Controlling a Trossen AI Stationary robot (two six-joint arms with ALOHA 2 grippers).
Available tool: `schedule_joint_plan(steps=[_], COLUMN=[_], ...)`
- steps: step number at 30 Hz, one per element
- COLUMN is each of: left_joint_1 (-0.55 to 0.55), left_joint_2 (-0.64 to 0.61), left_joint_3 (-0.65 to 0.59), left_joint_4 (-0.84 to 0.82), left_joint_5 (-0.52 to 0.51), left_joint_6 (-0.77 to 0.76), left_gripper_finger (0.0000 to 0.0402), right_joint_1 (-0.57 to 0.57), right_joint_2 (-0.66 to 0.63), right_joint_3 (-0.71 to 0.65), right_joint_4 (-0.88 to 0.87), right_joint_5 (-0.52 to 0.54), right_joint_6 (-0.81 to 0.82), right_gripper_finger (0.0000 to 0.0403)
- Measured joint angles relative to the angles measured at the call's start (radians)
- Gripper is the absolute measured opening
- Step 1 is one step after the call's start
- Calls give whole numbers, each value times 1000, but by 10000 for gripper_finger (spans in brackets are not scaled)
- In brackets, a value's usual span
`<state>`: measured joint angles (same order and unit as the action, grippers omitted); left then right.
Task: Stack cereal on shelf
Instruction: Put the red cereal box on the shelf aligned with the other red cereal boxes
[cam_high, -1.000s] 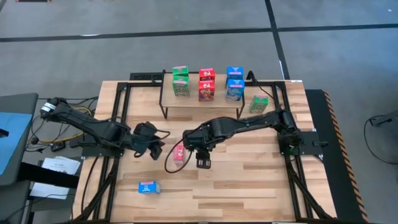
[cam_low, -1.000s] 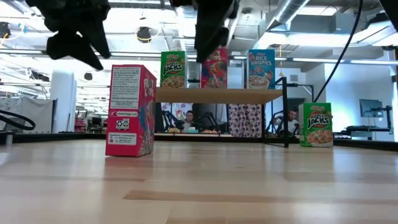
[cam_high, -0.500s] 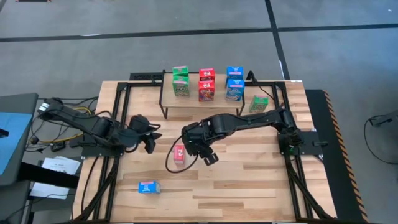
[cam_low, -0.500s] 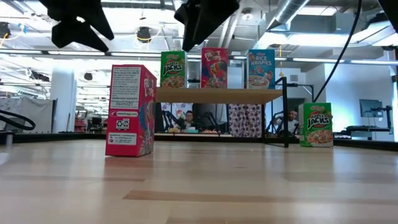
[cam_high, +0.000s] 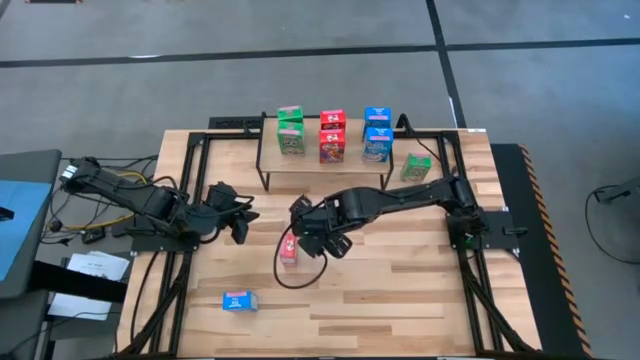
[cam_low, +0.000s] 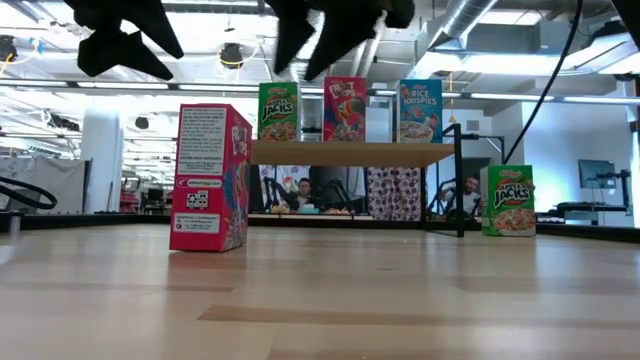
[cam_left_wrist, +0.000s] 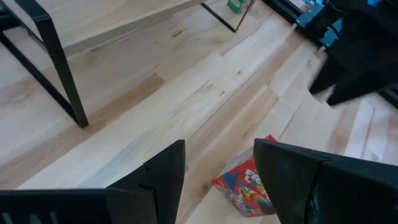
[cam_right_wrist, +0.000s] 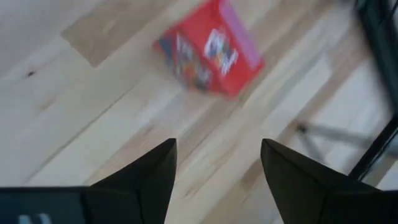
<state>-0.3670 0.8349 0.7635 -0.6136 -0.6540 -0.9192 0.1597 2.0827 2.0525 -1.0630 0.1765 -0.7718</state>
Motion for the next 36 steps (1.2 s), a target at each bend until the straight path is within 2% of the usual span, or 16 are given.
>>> schedule_joint_plan(steps=[5, 11, 22, 31, 36], left_joint_1=[0, 0, 0, 0, 0], left_joint_2=[0, 0, 0, 0, 0], left_joint_3=[0, 0, 0, 0, 0], left_joint_4=[0, 0, -1, -3, -2], left_joint_5=[0, 0, -7, -8, -8], left_joint_6=[-10, -8, 17, 18, 18], left_gripper_finger=[179, 179, 179, 179, 179], right_joint_1=[19, 35, -3, -20, -19], right_joint_2=[0, 0, 0, 0, 0], right_joint_3=[0, 0, 0, 0, 0], right_joint_4=[101, 148, 289, 316, 301], right_joint_5=[-66, -122, -123, -131, -207], right_joint_6=[-166, -286, -339, -355, -355], right_gripper_finger=[260, 260, 260, 260, 260])
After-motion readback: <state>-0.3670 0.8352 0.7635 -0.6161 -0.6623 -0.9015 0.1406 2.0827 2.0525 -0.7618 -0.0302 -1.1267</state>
